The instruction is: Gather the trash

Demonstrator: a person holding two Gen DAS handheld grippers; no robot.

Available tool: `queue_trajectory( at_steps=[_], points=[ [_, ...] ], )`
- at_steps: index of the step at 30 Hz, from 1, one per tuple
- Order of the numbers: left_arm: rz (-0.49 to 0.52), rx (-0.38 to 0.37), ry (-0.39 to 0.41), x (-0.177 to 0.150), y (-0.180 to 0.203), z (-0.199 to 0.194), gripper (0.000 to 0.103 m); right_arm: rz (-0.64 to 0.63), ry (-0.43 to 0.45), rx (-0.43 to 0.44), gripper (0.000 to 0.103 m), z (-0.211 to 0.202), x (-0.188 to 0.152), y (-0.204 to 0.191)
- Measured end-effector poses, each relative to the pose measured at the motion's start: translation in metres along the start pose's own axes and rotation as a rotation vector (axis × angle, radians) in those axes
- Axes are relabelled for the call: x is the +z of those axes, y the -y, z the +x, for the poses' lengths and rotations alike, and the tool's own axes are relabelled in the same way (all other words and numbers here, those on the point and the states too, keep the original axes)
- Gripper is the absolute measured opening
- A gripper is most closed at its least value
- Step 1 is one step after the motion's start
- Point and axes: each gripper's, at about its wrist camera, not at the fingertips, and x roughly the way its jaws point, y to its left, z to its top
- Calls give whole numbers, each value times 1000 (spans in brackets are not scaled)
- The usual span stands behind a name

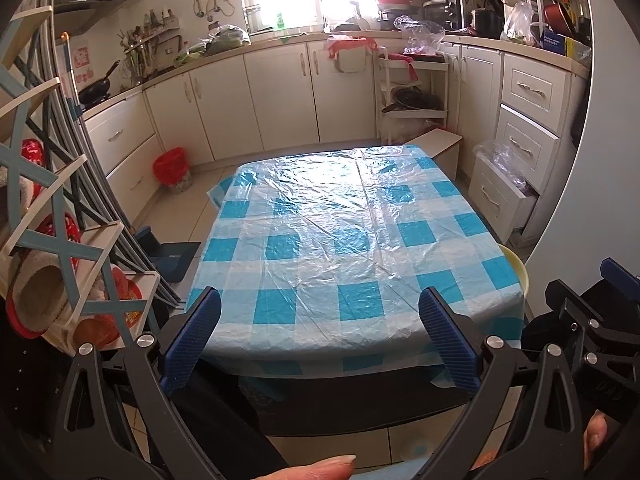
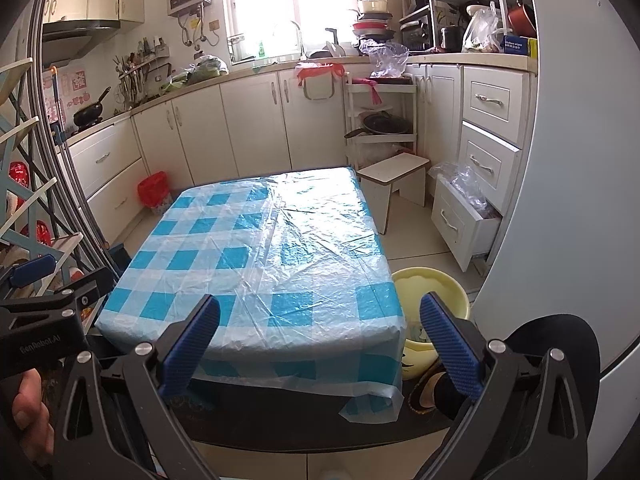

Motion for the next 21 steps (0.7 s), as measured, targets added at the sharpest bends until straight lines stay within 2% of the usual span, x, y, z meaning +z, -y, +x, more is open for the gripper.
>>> queue_trajectory(
  at_steps=[13, 21],
  points=[
    [-1, 12, -4, 1, 0, -1, 95, -5, -8, 4, 96, 2, 0, -2],
    [-18, -11, -27, -1, -3, 4, 95, -8, -16, 8, 96, 4, -2, -3]
  ],
)
